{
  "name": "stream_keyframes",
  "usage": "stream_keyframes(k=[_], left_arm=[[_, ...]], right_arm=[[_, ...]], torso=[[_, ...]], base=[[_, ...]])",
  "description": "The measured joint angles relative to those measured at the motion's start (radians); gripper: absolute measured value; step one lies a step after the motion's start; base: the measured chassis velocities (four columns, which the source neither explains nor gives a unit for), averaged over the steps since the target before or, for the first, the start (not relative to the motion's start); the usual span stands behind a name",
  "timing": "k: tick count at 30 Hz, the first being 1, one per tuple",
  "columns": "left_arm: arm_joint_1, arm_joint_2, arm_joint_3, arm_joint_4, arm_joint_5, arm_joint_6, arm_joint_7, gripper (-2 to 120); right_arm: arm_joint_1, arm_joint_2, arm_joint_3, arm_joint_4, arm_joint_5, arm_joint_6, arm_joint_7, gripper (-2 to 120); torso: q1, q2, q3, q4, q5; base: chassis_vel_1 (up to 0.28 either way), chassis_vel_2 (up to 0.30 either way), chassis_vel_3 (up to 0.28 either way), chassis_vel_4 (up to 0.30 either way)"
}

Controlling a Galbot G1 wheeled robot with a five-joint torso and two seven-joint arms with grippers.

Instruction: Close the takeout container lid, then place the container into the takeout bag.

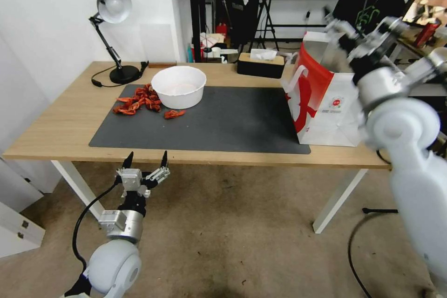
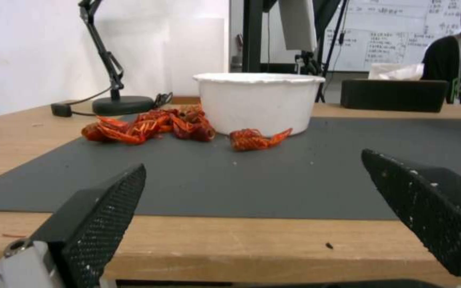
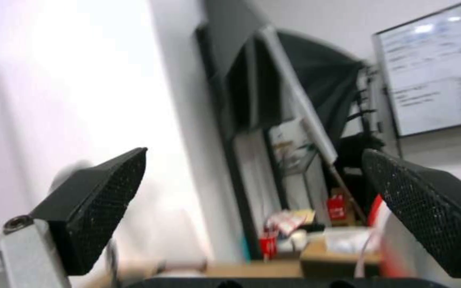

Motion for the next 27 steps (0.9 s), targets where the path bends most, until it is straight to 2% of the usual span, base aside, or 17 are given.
stream_keyframes(k=[1, 2, 4, 5, 10, 13, 16, 23, 27], left_arm=[[-0.002, -0.001, 0.000, 0.001, 0.000, 0.000, 0.000, 100], [-0.002, -0.001, 0.000, 0.001, 0.000, 0.000, 0.000, 100], [-0.006, -0.002, 0.002, 0.002, 0.000, 0.000, 0.000, 100], [-0.008, -0.003, 0.002, 0.002, -0.001, 0.002, -0.001, 100], [-0.004, -0.004, 0.000, 0.003, -0.001, 0.002, -0.002, 100], [0.003, -0.006, -0.005, 0.004, -0.001, 0.001, -0.002, 100], [0.004, -0.006, -0.005, 0.004, -0.001, 0.001, -0.002, 100], [0.010, -0.013, -0.004, 0.008, 0.003, -0.002, -0.002, 100], [0.010, -0.017, -0.001, 0.010, 0.005, -0.003, -0.002, 100]], right_arm=[[-0.054, -0.001, -0.013, 0.026, -0.076, 0.006, -0.027, 100], [-0.054, -0.001, -0.013, 0.026, -0.076, 0.006, -0.027, 100], [-0.116, 0.004, -0.030, 0.056, -0.182, 0.013, -0.043, 100], [-0.196, 0.030, -0.036, 0.075, -0.361, 0.020, -0.040, 100], [-0.304, 0.049, -0.037, 0.106, -0.482, 0.023, 0.000, 100], [-0.439, 0.087, -0.036, 0.118, -0.612, 0.065, 0.051, 100], [-0.471, 0.096, -0.037, 0.117, -0.641, 0.083, 0.067, 100], [-0.624, 0.137, -0.071, 0.055, -0.754, 0.227, 0.136, 100], [-0.667, 0.157, -0.107, 0.019, -0.788, 0.274, 0.166, 100]], torso=[[0.000, 0.000, 0.000, 0.0000, 0.0004], [0.000, 0.000, 0.000, 0.0000, 0.0004], [0.000, 0.000, 0.000, 0.0002, -0.0005], [0.000, 0.000, 0.000, 0.0004, 0.0000], [0.000, 0.000, 0.000, 0.0002, -0.0001], [0.000, 0.000, 0.000, 0.0001, 0.0001], [0.000, 0.000, 0.000, 0.0001, 0.0000], [0.000, 0.000, 0.000, 0.0002, -0.0001], [0.000, 0.000, 0.000, 0.0003, -0.0001]], base=[[0.000, 0.000, 0.000, 0.000], [0.000, 0.000, 0.000, 0.000], [0.000, 0.000, 0.000, 0.000], [0.000, 0.000, 0.000, 0.000], [0.000, 0.000, 0.000, 0.000], [0.000, 0.000, 0.000, 0.000], [0.000, 0.000, 0.000, 0.000], [0.000, 0.000, 0.000, 0.000], [0.000, 0.000, 0.000, 0.000]])
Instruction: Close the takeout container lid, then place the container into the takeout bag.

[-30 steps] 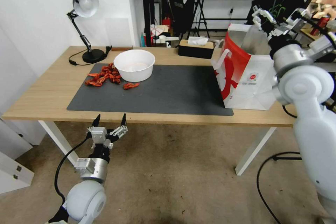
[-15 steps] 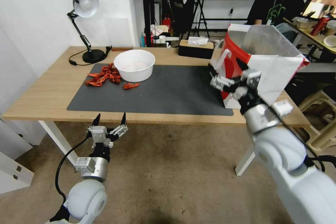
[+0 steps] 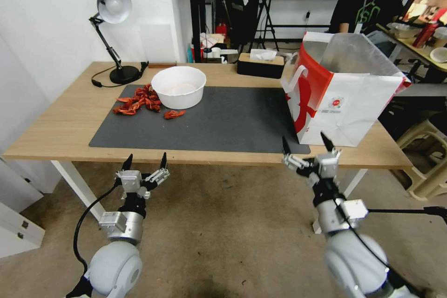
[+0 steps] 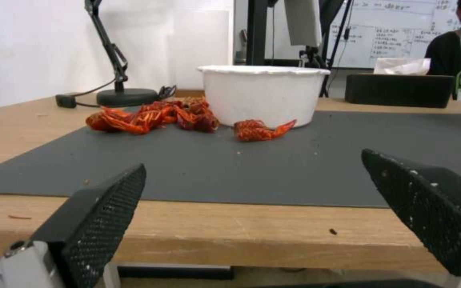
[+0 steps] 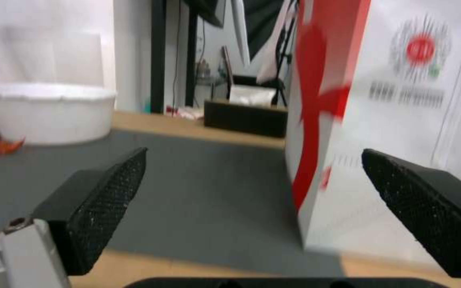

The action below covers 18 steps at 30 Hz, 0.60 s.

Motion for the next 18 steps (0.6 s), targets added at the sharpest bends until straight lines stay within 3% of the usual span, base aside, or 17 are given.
stream_keyframes(k=[18], left_arm=[[0.014, -0.005, -0.001, 0.002, 0.003, -0.008, 0.002, 100]], right_arm=[[-0.023, 0.055, -0.043, -0.079, -0.069, 0.057, 0.054, 100]], torso=[[0.000, 0.000, 0.000, -0.0001, 0.0001]], base=[[0.000, 0.000, 0.000, 0.000]])
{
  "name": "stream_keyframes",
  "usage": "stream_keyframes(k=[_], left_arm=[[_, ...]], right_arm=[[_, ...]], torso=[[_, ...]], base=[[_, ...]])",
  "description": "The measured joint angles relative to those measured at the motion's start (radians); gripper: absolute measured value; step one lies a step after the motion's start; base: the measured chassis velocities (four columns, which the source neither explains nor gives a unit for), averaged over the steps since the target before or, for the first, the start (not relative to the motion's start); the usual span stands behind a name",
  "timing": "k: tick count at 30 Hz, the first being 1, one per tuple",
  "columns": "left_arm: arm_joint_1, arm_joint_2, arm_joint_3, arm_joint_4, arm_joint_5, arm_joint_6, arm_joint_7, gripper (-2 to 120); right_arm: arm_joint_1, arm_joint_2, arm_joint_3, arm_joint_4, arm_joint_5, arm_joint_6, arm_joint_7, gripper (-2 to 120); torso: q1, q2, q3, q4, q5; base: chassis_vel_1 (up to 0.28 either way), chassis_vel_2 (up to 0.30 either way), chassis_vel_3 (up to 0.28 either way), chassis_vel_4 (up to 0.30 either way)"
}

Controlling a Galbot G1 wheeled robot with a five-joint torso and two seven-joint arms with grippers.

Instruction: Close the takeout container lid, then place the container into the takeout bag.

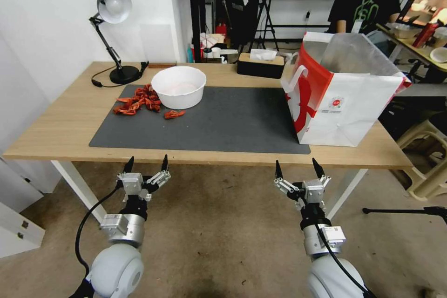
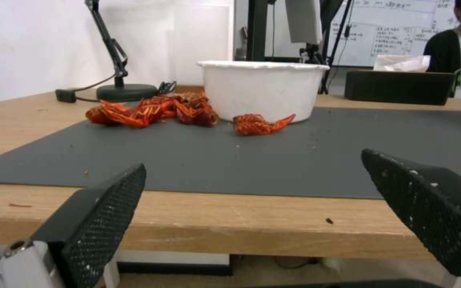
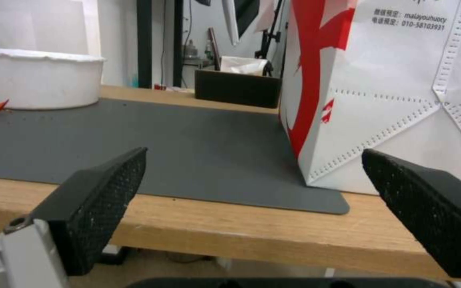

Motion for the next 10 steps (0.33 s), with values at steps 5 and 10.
stream_keyframes(k=[5, 10], left_arm=[[0.005, 0.001, -0.006, 0.000, -0.001, 0.000, 0.007, 100], [0.005, 0.001, -0.006, 0.000, -0.001, 0.000, 0.007, 100]], right_arm=[[0.001, -0.001, 0.006, 0.001, 0.003, 0.003, -0.001, 100], [0.001, -0.001, 0.007, 0.002, 0.005, 0.003, -0.002, 100]], torso=[[0.000, 0.000, 0.000, 0.0000, 0.0000], [0.000, 0.000, 0.000, 0.0000, 0.0000]], base=[[0.000, 0.000, 0.000, 0.000], [0.000, 0.000, 0.000, 0.000]])
